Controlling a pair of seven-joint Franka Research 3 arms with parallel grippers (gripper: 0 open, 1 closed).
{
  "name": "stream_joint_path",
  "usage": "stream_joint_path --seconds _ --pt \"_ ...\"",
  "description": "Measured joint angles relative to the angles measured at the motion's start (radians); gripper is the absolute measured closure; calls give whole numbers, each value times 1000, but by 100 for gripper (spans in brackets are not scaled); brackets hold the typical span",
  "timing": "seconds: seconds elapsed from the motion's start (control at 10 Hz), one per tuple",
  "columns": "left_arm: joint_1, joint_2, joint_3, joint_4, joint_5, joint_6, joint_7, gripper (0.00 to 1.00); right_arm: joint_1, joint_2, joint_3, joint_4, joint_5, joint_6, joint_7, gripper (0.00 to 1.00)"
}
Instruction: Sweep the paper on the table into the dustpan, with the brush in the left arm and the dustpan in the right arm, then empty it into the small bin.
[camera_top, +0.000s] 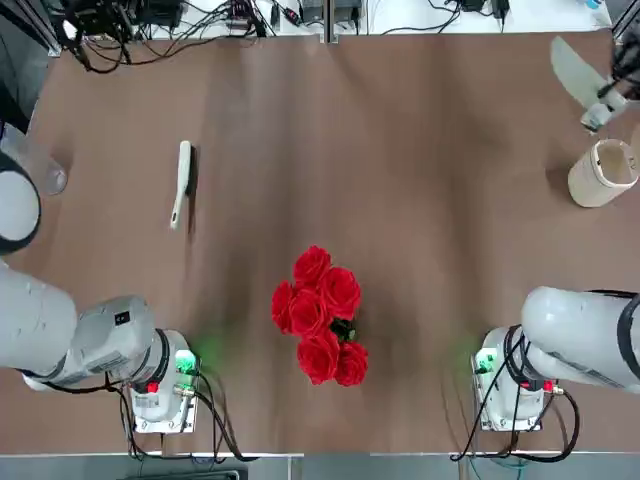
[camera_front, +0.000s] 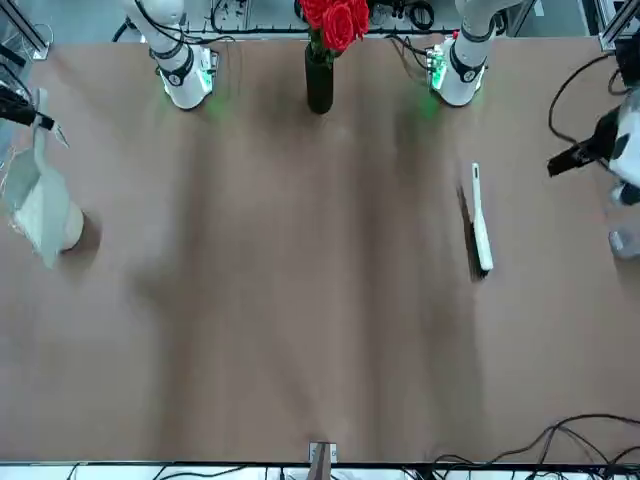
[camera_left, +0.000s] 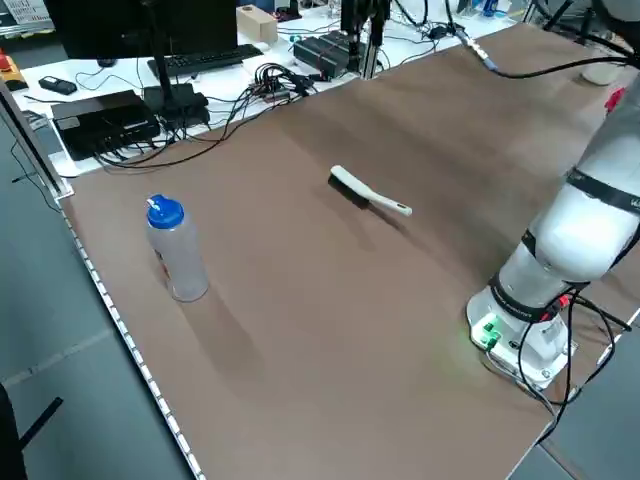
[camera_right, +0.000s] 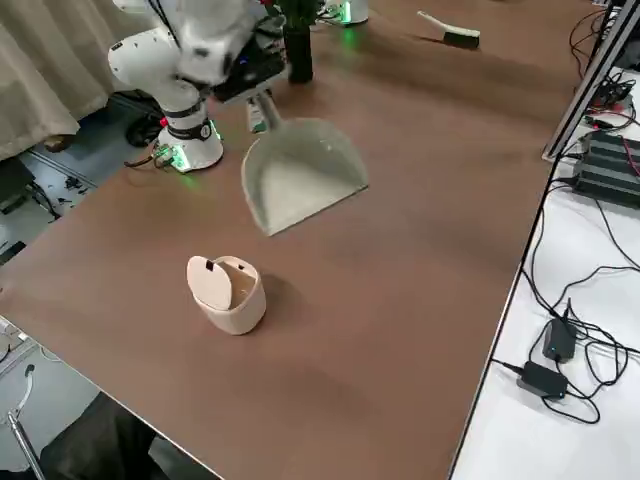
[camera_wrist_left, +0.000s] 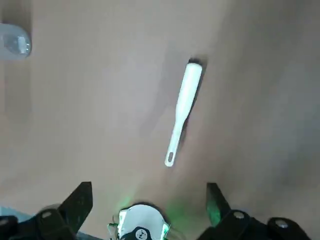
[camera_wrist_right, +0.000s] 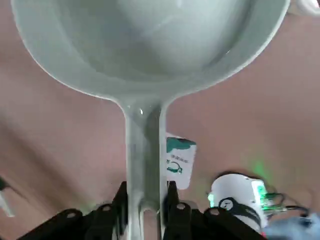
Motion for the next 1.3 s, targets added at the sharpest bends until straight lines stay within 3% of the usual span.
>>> stream_joint_path --seconds 0.2,0.3,0.4,0.6,0.9,1.3 --pt "-20 -21 2 7 -1 5 20 0 4 50 161 40 -75 17 6 67" --pt "-41 -25 16 20 -1 7 53 0 7 71 221 59 -94 33 6 67" --pt "-87 -30 68 37 -1 8 85 0 23 83 250 71 -111 54 3 67" --pt "-150 -39 153 54 -10 8 116 0 101 101 262 95 -161 74 -39 67" --pt "-147 -38 160 81 -34 8 117 0 173 164 264 163 -210 78 -104 67" --pt "-147 -28 170 89 -37 8 117 0 286 253 265 182 -381 70 -492 67"
